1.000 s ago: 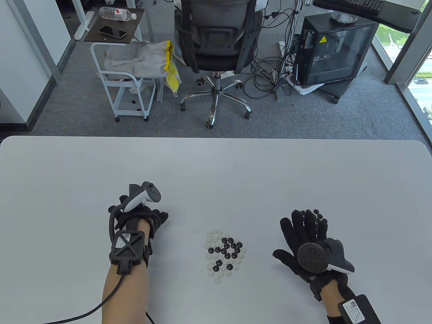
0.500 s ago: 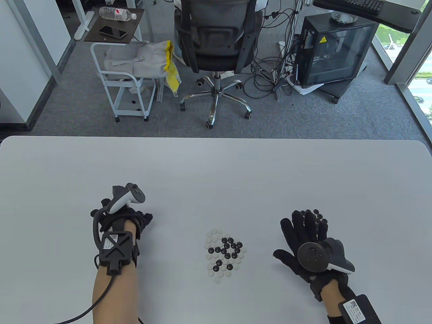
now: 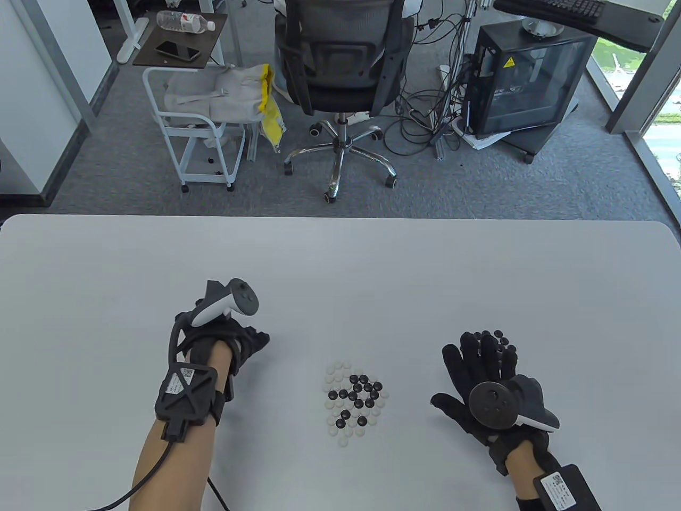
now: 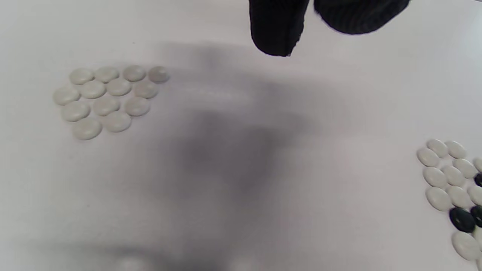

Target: Go stone sorting task

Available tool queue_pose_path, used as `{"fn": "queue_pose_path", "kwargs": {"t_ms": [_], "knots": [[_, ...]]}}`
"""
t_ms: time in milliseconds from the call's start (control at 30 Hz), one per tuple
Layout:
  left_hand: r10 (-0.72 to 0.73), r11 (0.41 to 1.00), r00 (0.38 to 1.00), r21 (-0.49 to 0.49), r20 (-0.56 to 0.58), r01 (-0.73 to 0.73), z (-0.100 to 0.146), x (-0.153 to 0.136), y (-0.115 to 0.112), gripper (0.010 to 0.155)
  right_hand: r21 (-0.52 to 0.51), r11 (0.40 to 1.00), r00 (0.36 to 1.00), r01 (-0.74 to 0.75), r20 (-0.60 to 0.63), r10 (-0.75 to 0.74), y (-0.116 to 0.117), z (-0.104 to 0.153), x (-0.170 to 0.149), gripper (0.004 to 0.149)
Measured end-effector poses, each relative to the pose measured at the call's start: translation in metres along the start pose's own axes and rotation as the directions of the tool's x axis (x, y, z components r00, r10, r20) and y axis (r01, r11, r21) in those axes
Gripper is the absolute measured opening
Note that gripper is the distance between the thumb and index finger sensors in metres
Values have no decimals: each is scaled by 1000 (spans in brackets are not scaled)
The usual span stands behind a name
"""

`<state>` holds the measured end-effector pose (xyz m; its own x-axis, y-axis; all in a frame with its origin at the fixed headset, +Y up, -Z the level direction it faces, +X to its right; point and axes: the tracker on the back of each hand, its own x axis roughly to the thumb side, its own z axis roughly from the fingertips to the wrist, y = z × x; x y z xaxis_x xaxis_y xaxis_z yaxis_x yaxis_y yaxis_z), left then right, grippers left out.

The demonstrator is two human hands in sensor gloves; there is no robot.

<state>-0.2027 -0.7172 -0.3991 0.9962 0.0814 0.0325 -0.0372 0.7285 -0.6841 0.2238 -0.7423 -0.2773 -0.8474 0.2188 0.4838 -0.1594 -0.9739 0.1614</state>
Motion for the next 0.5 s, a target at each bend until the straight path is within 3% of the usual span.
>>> {"fn": "queue_pose_path", "kwargs": {"t_ms": [200, 500], "knots": [[-74, 995, 972, -53, 225, 88, -6, 68, -21, 67, 15, 1000, 1000, -2, -2, 2, 1, 0, 1, 85], [-111, 988, 929, -65, 354, 142, -31, 121, -48, 68, 22, 1000, 1000, 10, -2, -10, 2, 0, 1, 85]]}}
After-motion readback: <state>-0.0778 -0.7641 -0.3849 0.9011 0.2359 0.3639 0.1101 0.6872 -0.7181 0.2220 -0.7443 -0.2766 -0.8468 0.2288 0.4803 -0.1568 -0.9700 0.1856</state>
